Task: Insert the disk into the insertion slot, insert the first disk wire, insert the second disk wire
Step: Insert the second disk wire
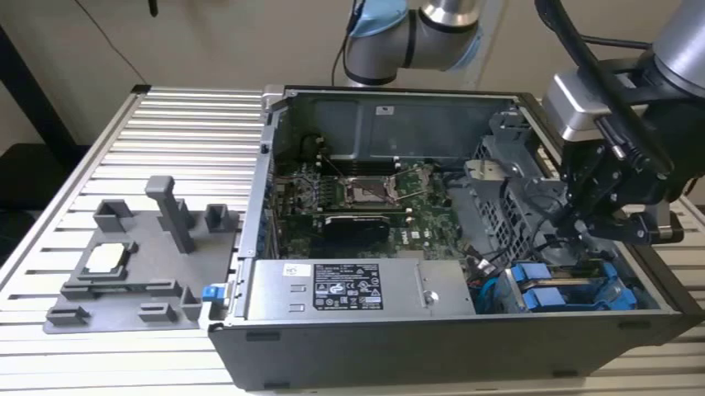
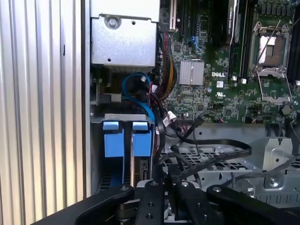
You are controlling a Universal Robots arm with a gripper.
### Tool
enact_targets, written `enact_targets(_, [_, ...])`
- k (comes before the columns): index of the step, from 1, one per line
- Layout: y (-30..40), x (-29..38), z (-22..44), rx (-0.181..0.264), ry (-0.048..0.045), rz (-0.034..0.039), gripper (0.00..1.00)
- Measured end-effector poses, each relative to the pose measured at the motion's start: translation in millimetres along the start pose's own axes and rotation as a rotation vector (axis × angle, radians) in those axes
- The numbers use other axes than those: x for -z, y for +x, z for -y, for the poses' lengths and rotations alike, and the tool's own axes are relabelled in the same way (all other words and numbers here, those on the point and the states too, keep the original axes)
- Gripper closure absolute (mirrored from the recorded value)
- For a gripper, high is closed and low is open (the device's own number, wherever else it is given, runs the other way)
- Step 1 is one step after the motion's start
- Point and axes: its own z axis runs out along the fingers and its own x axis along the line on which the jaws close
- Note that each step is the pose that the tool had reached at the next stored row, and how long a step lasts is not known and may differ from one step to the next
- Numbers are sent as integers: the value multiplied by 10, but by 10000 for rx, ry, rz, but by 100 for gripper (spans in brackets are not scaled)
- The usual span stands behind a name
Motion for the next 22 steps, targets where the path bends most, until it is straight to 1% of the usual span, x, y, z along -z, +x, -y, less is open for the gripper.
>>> enact_targets(2, [20,-2,27,-9,-60,5,84])
enact_targets(4, [67,-10,35,-14,-96,11,84])
enact_targets(6, [114,-29,36,-17,-111,16,84])
enact_targets(8, [136,-63,42,-17,-113,20,84])
enact_targets(14, [176,-169,80,-19,-112,60,84])
enact_targets(18, [193,-238,92,-20,-112,77,84])
enact_targets(22, [200,-279,118,-21,-111,102,84])
